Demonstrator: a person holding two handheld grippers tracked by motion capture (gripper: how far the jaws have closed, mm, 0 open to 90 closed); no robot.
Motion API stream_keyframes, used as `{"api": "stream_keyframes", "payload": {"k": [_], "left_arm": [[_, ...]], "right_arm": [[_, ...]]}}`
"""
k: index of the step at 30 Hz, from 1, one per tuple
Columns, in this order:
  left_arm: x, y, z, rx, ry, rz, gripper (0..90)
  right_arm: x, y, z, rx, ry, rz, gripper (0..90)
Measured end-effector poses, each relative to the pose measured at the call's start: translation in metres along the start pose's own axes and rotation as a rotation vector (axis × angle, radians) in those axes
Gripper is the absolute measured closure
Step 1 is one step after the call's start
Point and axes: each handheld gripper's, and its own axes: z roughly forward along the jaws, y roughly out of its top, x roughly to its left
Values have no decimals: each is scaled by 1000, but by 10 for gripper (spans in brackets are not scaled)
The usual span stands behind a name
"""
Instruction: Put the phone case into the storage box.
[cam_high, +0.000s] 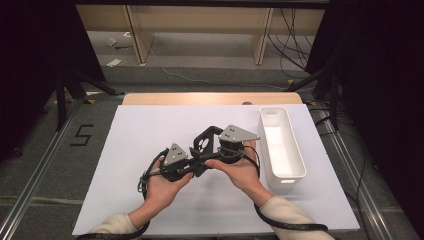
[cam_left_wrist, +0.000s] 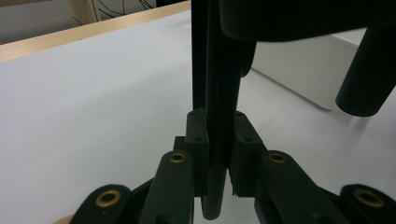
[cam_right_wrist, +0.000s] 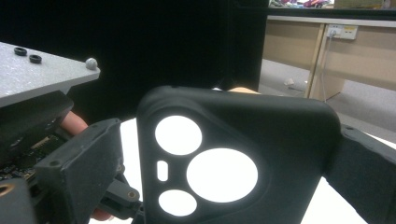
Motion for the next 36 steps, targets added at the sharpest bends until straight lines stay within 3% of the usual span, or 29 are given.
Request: {"api": "stream_keyframes", "payload": {"k": [7, 25, 30, 33, 36], "left_arm": [[0, 0, 0, -3, -4, -5, 800], [0, 0, 0, -18, -10, 8, 795], [2, 0, 0, -32, -30, 18, 783], [2, -2, 1, -36, -41, 46, 709], [1, -3, 1, -60, -54, 100, 473]], "right_arm": [[-1, -2, -1, -6, -25, -3, 114], [-2, 1, -3, -7, -21, 7, 142], [-3, 2, -4, -7, -26, 10, 144], [-4, 3, -5, -15, -27, 15, 146], [-6, 7, -8, -25, -35, 15, 146]]}}
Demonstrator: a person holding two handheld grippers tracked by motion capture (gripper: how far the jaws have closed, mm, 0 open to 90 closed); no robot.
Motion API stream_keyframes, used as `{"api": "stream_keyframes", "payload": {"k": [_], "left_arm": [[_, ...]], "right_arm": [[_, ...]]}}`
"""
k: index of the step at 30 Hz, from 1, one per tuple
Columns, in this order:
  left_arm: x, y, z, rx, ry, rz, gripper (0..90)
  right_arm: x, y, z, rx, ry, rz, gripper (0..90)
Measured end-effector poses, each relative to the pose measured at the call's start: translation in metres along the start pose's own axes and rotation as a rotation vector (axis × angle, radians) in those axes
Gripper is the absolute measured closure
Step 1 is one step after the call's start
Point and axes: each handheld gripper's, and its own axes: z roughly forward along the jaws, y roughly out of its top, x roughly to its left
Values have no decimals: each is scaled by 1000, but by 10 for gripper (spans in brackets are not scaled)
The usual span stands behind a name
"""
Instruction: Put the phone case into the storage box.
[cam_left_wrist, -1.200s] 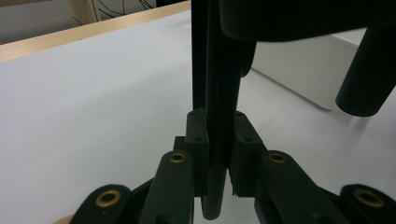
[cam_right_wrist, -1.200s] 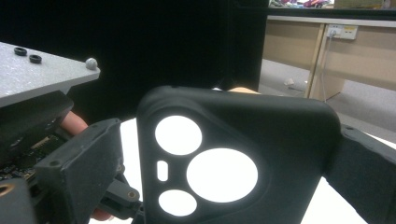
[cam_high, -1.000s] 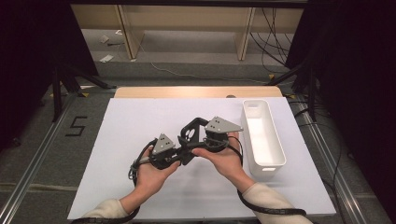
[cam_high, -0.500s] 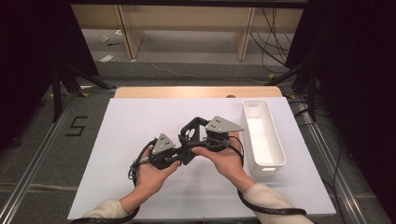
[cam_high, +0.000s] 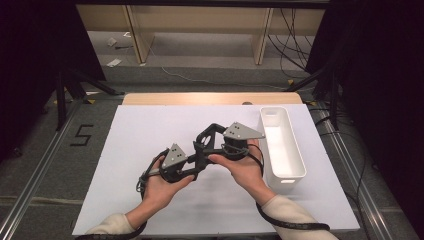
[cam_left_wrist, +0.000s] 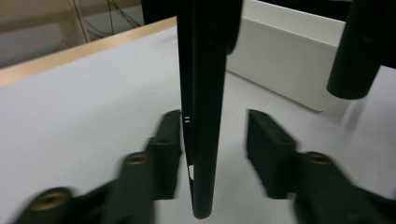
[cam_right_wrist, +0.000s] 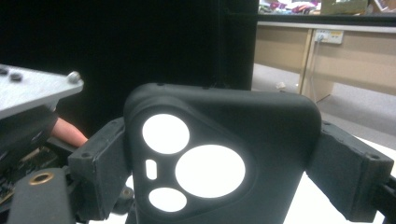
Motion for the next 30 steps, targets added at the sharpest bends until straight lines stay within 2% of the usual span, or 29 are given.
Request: {"api": "stream_keyframes", "payload": {"k": [2, 5, 9, 11, 19, 30], "left_arm": [[-2, 0, -4, -4, 14, 32, 350], [-1, -1, -10, 13, 26, 51, 159], [2, -2, -19, 22, 36, 66, 28], [3, -2, -22, 18, 37, 71, 0], [7, -9, -39, 21, 48, 86, 0], [13, -15, -54, 9, 66, 65, 0]], "right_arm": [[-2, 1, -2, -5, -4, 3, 146], [-5, 4, -4, -14, -15, 4, 146], [-7, 7, -8, -17, -26, 5, 146], [-9, 8, -9, -23, -29, 9, 146], [-15, 10, -13, -29, -47, 15, 146], [-20, 15, -17, -38, -70, 19, 146]]}}
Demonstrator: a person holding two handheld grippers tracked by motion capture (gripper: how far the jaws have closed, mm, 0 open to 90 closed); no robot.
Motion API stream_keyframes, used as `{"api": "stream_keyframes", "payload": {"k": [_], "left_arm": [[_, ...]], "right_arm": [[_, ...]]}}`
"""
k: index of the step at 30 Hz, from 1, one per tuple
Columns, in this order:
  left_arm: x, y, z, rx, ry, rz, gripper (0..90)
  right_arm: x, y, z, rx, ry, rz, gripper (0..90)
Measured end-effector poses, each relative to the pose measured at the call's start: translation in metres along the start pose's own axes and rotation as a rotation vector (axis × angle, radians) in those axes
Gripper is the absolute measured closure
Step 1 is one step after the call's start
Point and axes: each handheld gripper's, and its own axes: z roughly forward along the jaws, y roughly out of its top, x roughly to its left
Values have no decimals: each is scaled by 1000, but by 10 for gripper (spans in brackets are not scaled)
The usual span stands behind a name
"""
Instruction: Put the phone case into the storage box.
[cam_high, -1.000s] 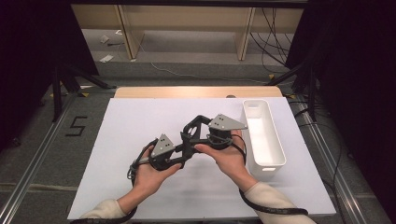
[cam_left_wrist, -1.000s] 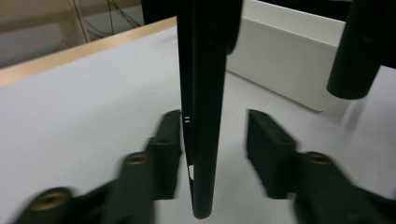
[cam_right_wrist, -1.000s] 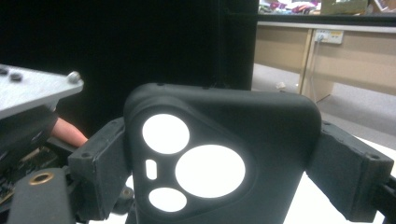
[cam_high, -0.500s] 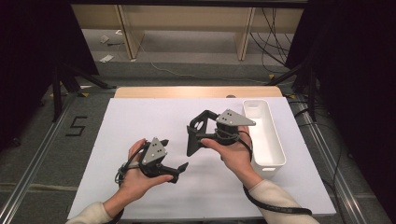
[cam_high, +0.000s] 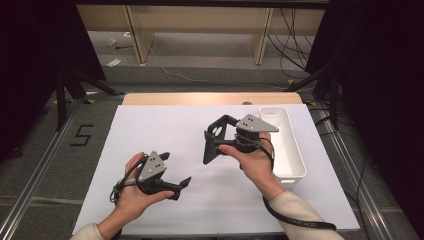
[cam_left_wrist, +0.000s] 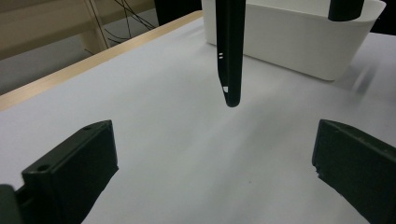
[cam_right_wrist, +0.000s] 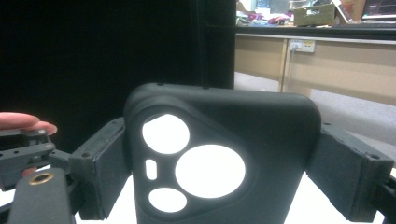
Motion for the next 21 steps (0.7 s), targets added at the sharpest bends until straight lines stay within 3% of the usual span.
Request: {"api": "stream_keyframes", "payload": {"k": [21], "left_arm": [[6, -5, -8, -14, 8, -15, 0]], "right_arm": [[-10, 8, -8, -17, -39, 8, 147]]}}
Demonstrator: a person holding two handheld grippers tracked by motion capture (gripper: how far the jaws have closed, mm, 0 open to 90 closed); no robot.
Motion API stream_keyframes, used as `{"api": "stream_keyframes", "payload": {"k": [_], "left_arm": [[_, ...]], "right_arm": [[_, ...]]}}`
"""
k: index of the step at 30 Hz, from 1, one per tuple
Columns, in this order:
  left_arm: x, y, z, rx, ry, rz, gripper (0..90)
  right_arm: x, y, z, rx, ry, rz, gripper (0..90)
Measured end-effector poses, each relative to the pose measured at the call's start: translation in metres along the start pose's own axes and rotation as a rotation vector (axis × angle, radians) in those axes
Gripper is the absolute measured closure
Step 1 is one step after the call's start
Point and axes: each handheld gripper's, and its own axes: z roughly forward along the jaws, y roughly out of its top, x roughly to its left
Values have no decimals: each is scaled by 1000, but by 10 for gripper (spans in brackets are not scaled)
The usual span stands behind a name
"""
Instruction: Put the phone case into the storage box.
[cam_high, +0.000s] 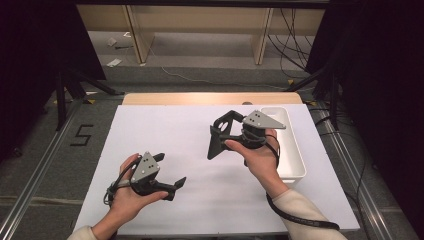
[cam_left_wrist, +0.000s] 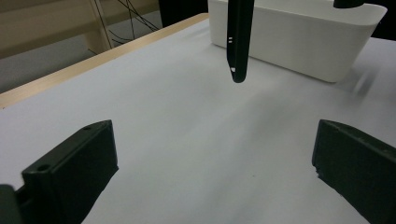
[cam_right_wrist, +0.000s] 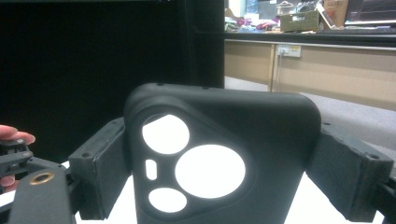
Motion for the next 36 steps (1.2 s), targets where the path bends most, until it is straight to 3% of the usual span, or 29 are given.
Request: {"api": "stream_keyframes", "payload": {"k": [36], "left_arm": [[2, -1, 1, -1, 10, -8, 0]], "right_arm": [[-19, 12, -14, -29, -77, 13, 148]]}}
